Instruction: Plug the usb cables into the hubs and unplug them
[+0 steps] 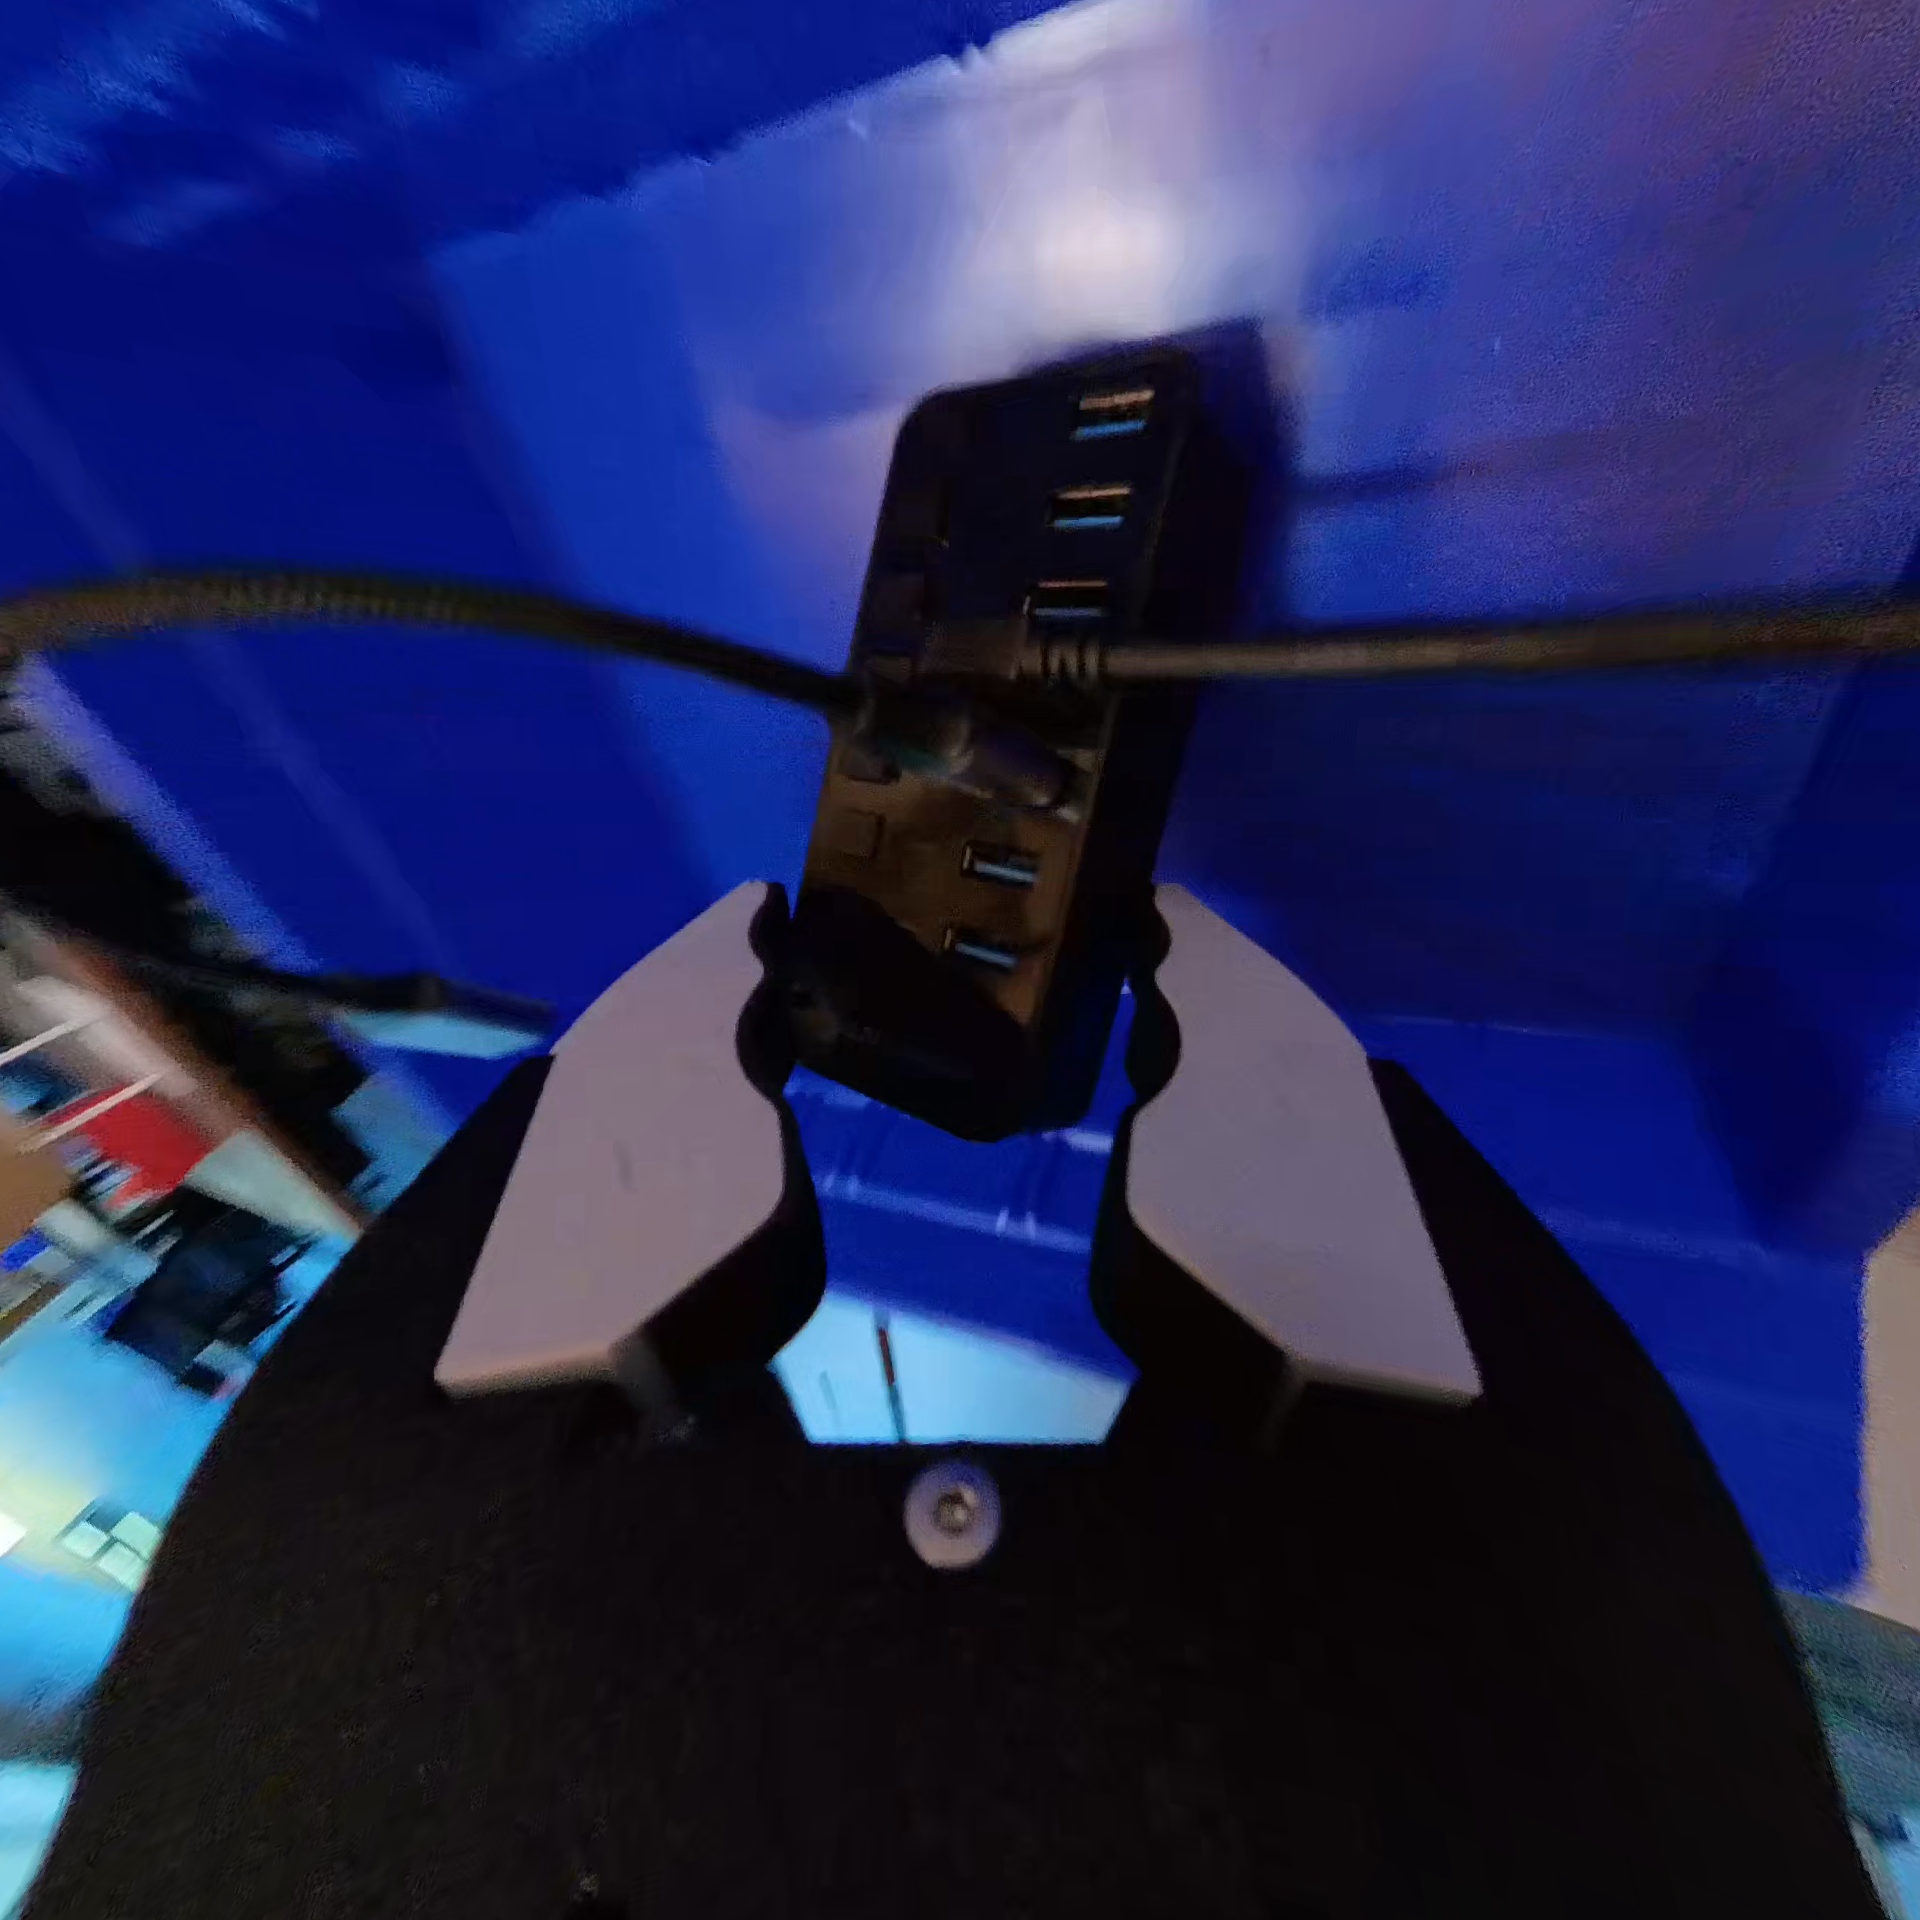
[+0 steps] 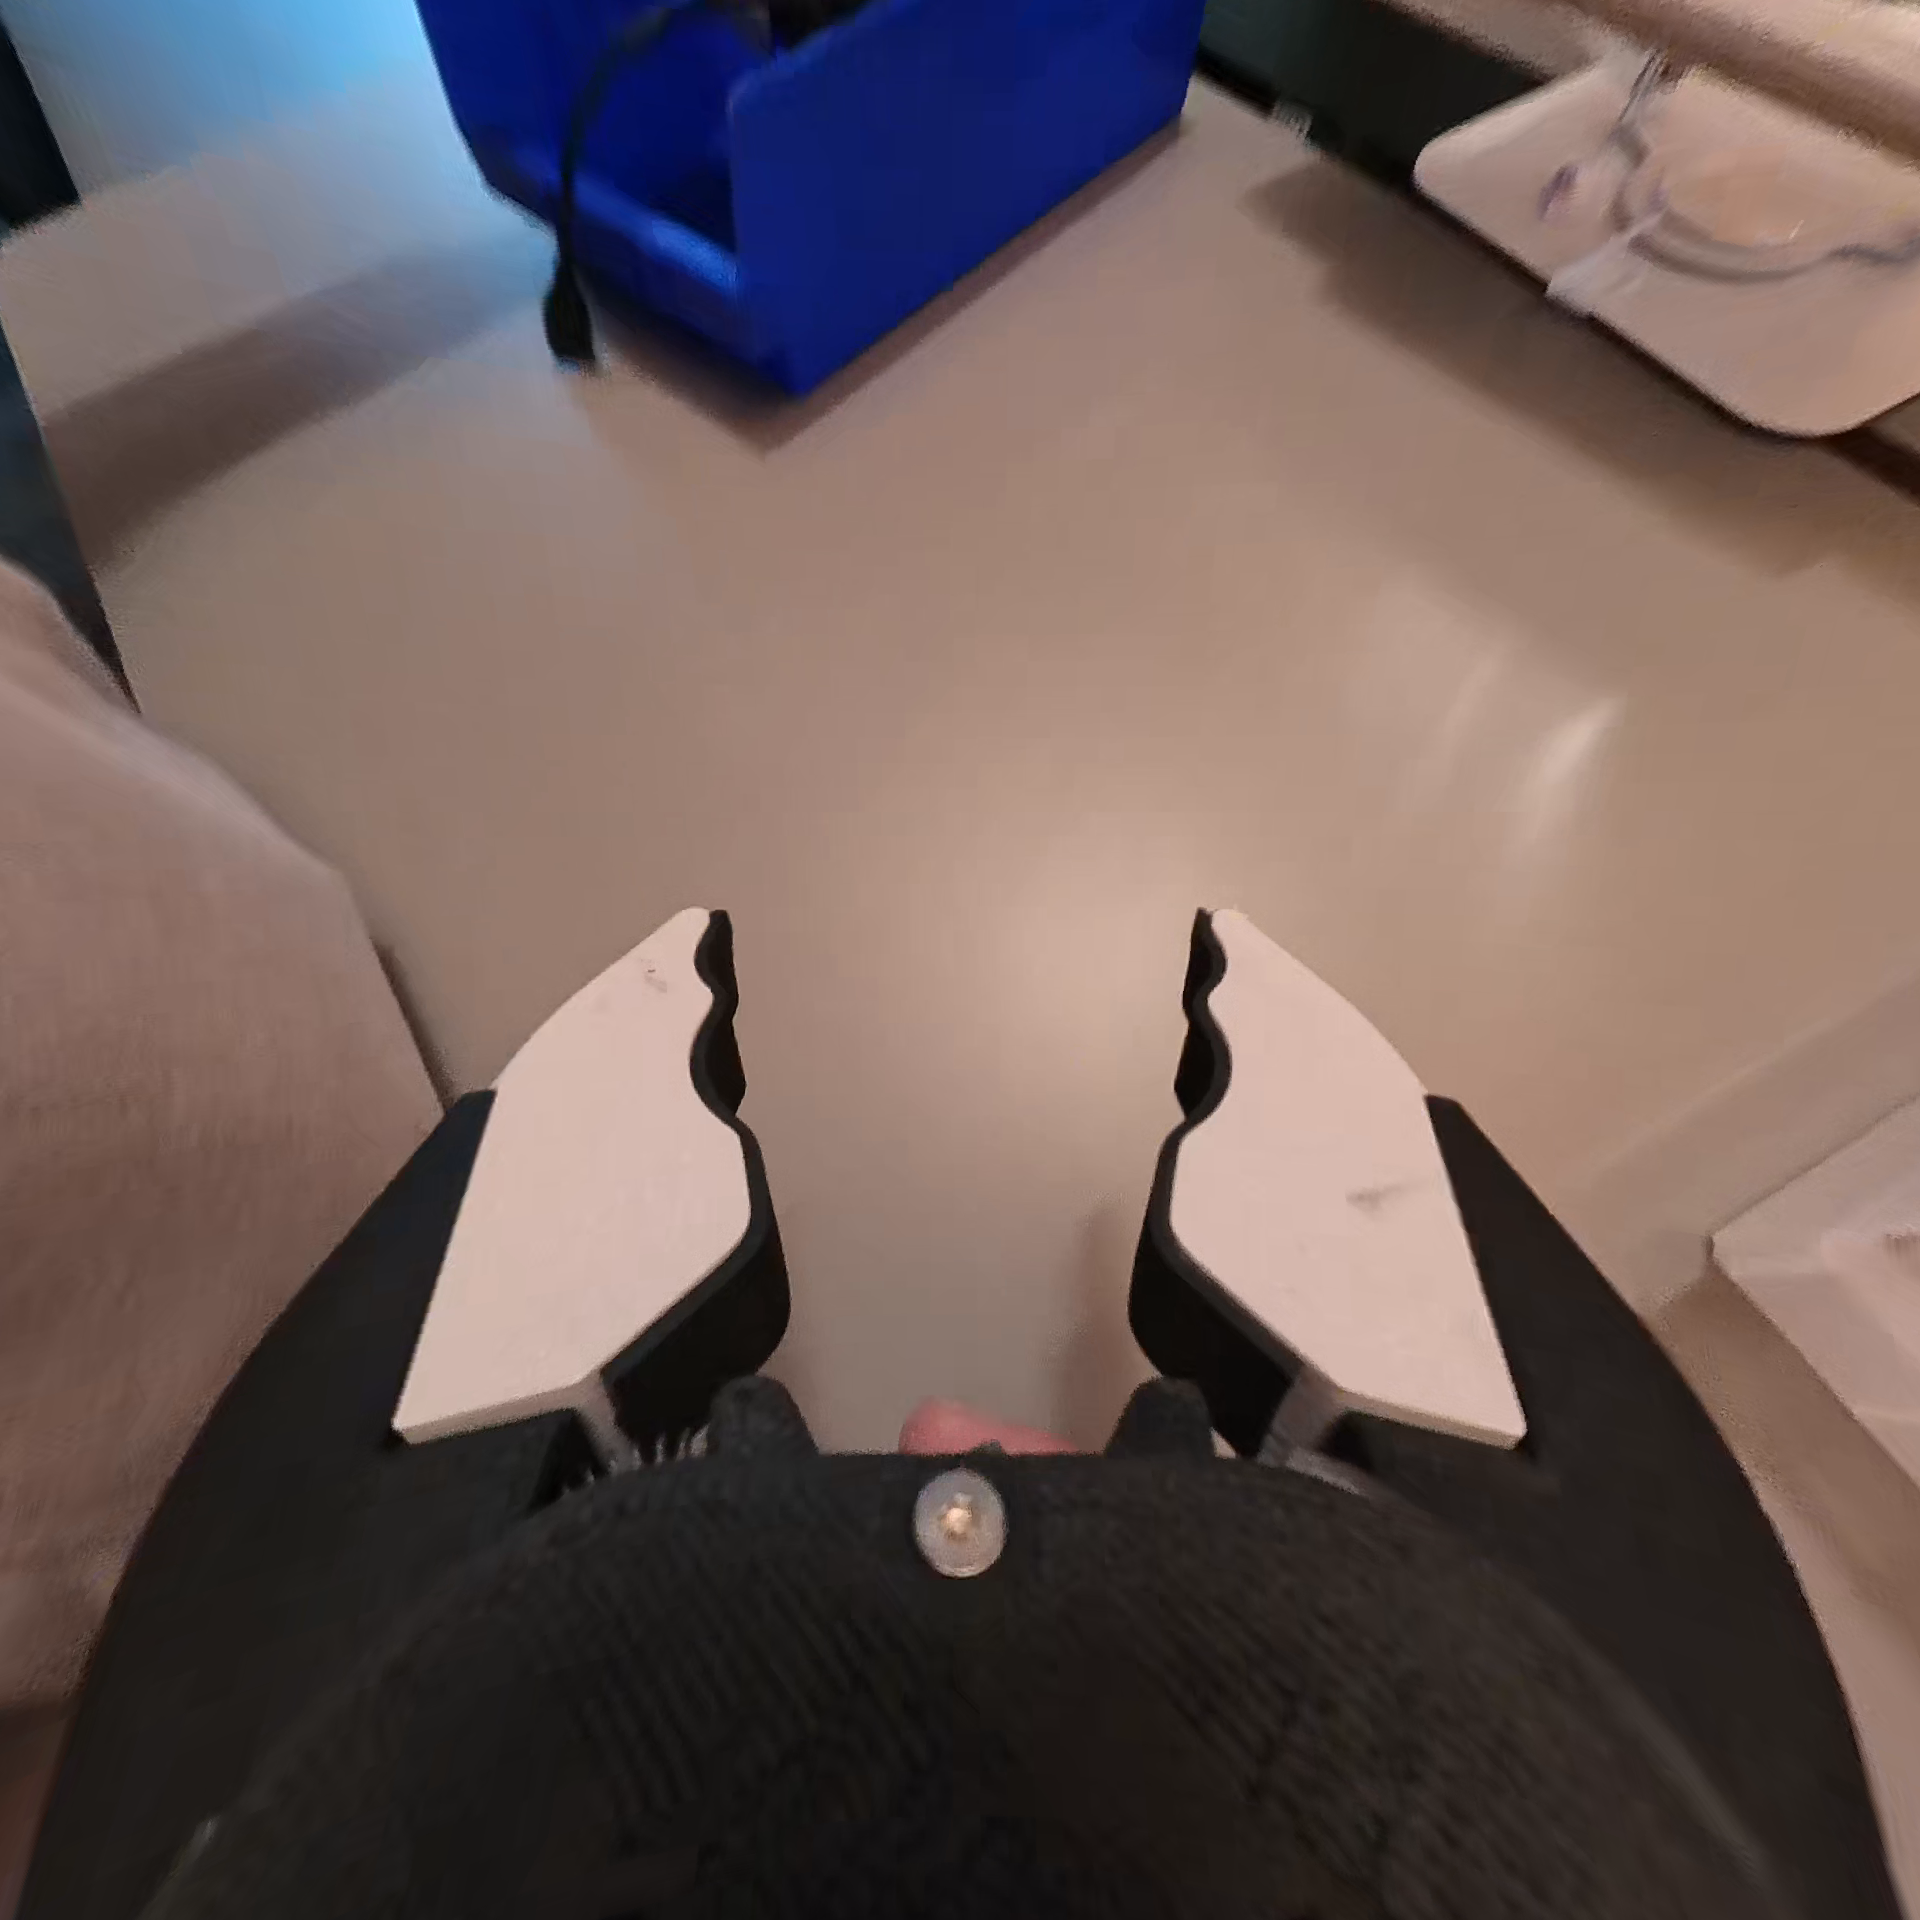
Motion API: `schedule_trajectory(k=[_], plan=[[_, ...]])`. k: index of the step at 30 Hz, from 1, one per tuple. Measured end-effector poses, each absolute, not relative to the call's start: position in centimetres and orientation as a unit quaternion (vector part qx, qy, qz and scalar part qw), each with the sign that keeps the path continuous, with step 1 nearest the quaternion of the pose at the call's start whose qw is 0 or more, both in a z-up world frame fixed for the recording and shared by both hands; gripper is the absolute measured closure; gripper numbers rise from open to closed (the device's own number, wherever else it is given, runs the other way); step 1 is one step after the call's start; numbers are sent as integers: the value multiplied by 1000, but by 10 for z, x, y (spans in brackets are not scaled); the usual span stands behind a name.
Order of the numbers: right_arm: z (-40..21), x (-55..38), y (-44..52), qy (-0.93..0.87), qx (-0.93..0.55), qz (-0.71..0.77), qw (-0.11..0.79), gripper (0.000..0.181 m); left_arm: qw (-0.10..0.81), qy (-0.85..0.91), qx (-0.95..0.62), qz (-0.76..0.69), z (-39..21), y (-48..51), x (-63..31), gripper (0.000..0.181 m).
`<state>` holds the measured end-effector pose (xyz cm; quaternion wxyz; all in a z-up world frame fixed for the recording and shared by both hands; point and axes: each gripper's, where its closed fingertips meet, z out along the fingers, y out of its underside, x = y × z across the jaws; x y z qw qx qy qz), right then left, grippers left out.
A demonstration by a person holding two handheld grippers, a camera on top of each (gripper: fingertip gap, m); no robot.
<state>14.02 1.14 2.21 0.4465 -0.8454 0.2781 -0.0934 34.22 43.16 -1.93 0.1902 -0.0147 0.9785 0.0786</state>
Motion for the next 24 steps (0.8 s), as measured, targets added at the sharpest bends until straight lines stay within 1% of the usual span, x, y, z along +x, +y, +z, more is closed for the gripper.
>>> schedule_trajectory(k=[1, 4, 6, 9, 11, 13, 14, 16, 17, 18, 19, 21, 24], plan=[[29, 147, 19, 286, -833, -96, 464, 99, 227, 971, -12, 74, -1, 424, 341, 119], [50, 159, 51, 292, -795, -53, 529, 98, 338, 939, -2, 56, 60, 402, 333, 120], [65, 166, 73, 297, -769, -16, 566, 94, 405, 913, 7, 36, 102, 379, 320, 120], [100, 179, 103, 300, -702, 45, 644, 99, 485, 873, 36, -34, 158, 329, 291, 121], [120, 196, 117, 320, -646, 91, 687, 102, 511, 853, 62, -88, 180, 289, 267, 121], [135, 207, 128, 330, -600, 159, 711, 102, 519, 840, 90, -128, 188, 253, 245, 121], [140, 207, 133, 326, -587, 200, 713, 104, 520, 836, 104, -142, 187, 236, 234, 121], [147, 198, 142, 306, -572, 267, 713, 103, 515, 831, 135, -161, 181, 208, 216, 121], [152, 193, 143, 294, -560, 287, 719, 109, 511, 830, 146, -169, 176, 196, 209, 121], [155, 188, 143, 284, -550, 298, 727, 123, 509, 828, 155, -177, 173, 187, 203, 121], [156, 184, 142, 276, -544, 308, 730, 142, 506, 827, 162, -182, 169, 179, 198, 121], [154, 177, 137, 273, -532, 334, 729, 149, 507, 826, 166, -185, 164, 172, 195, 121], [147, 169, 130, 279, -524, 363, 718, 152, 500, 820, 174, -216, 158, 163, 188, 120]])
